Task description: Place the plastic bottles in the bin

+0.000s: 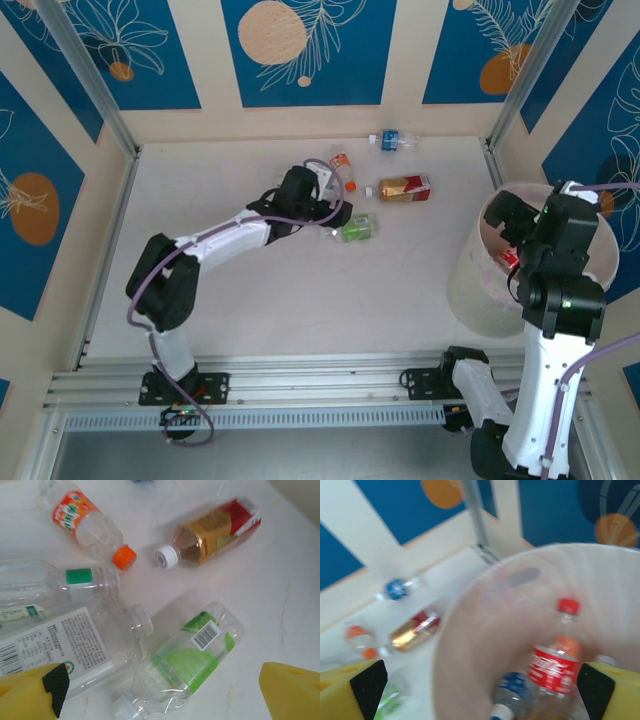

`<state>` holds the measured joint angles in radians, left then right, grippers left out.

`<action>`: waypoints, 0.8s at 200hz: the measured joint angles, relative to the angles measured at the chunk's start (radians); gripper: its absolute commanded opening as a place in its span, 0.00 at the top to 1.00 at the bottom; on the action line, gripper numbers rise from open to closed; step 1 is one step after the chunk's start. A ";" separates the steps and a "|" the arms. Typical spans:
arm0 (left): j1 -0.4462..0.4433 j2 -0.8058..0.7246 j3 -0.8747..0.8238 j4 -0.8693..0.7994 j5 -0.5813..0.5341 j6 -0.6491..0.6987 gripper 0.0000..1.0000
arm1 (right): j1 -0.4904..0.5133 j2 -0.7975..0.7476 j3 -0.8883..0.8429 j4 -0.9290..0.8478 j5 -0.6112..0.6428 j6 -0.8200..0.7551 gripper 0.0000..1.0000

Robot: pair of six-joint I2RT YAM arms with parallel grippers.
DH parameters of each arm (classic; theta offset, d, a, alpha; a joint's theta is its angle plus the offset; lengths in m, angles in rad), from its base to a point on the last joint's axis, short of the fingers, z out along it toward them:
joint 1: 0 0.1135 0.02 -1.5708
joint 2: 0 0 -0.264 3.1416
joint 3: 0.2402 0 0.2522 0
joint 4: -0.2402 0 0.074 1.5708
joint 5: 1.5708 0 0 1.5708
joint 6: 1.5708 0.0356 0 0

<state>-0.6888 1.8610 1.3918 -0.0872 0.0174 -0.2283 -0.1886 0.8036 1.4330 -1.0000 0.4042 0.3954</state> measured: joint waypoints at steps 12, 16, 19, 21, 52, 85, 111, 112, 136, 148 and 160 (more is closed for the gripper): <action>-0.001 0.046 0.036 -0.039 0.006 0.043 0.11 | 0.002 -0.002 0.000 0.032 -0.067 0.015 0.00; -0.001 0.060 0.043 -0.049 0.006 0.054 0.12 | 0.003 -0.002 -0.002 0.042 -0.088 0.018 0.00; -0.001 0.071 0.051 -0.060 0.005 0.065 0.14 | 0.004 -0.001 -0.003 0.052 -0.108 0.024 0.00; -0.001 0.076 0.053 -0.064 0.005 0.071 0.14 | 0.004 -0.001 -0.004 0.055 -0.116 0.025 0.01; -0.001 0.151 0.073 -0.128 0.005 0.136 0.18 | 0.009 0.007 -0.027 0.119 -0.303 0.058 0.00; 0.005 0.191 0.080 -0.141 0.018 0.175 0.27 | 0.038 0.025 -0.051 0.172 -0.439 0.085 0.00; 0.006 0.212 0.086 -0.132 0.045 0.191 0.28 | 0.068 0.039 -0.053 0.189 -0.472 0.092 0.00; 0.006 0.212 0.085 -0.131 0.046 0.191 0.28 | 0.068 0.039 -0.053 0.189 -0.472 0.092 0.00; 0.006 0.214 0.043 -0.100 0.078 0.206 0.27 | 0.090 0.051 -0.053 0.194 -0.479 0.092 0.01; 0.006 0.218 0.024 -0.092 0.088 0.211 0.28 | 0.098 0.053 -0.053 0.194 -0.480 0.092 0.00; 0.006 0.223 0.010 -0.085 0.096 0.220 0.29 | 0.105 0.053 -0.053 0.194 -0.480 0.092 0.00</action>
<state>-0.6827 2.0842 1.4021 -0.1719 0.1135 -0.0078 -0.0837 0.8566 1.3796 -0.8062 -0.0757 0.4877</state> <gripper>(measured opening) 0.723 0.995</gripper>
